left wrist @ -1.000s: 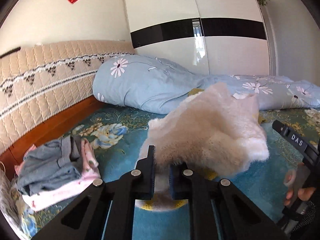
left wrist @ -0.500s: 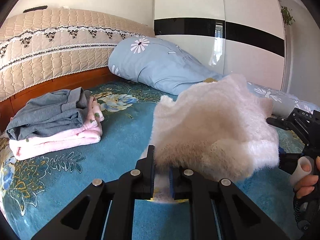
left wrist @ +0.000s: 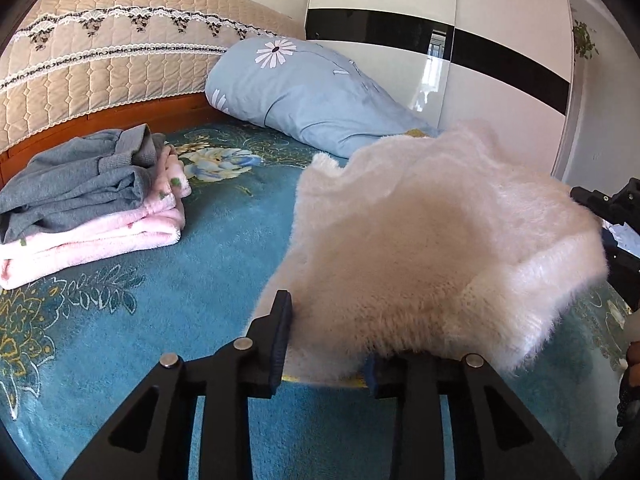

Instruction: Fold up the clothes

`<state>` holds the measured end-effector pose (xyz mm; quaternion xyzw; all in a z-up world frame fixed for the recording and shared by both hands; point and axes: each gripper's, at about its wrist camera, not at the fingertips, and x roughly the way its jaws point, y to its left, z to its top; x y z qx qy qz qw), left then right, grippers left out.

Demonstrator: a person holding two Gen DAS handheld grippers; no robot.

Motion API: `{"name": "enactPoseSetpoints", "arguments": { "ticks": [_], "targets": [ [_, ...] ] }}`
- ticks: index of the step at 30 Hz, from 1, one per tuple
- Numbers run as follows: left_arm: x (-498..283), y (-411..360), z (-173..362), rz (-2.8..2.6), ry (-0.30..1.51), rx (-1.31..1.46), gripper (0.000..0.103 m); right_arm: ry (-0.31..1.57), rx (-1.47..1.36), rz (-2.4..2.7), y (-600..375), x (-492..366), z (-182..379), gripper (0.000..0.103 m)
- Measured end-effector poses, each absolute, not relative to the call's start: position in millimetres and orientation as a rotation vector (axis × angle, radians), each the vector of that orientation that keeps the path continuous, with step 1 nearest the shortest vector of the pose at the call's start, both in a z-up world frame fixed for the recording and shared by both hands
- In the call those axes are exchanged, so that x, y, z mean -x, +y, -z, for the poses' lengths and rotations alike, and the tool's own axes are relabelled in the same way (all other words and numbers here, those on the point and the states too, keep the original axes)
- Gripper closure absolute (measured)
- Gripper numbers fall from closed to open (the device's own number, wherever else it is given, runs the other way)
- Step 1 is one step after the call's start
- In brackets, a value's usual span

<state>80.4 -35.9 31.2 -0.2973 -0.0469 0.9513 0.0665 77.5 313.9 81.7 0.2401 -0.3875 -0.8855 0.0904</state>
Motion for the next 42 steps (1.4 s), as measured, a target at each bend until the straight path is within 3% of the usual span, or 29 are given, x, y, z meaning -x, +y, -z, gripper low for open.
{"name": "enactPoseSetpoints", "arguments": {
  "ticks": [5, 11, 18, 22, 32, 37, 42],
  "targets": [
    [-90, -30, -44, -2.909, -0.072, 0.841, 0.089, -1.2, -0.701, 2.573, 308, -84, -109, 0.087],
    [-114, -25, -104, -2.905, -0.01, 0.652, 0.091, -1.006, -0.543, 2.649, 302, -106, -175, 0.089],
    [-159, -25, -203, -2.908, 0.075, 0.368, 0.091, -0.982, -0.393, 2.674, 286, -154, -237, 0.09],
    [-202, -23, -258, -2.887, 0.073, 0.189, 0.091, -0.933, -0.255, 2.69, 279, -204, -282, 0.09],
    [-331, -19, -373, -2.759, 0.158, -0.119, 0.091, -0.58, 0.099, 2.747, 270, -383, -405, 0.09],
    [-309, -4, -370, -2.712, 0.193, 0.022, 0.091, -0.505, 0.081, 2.794, 270, -408, -428, 0.09],
    [-244, 19, -296, -2.677, 0.197, 0.343, 0.091, -0.644, -0.254, 2.839, 293, -336, -366, 0.089]
  ]
}}
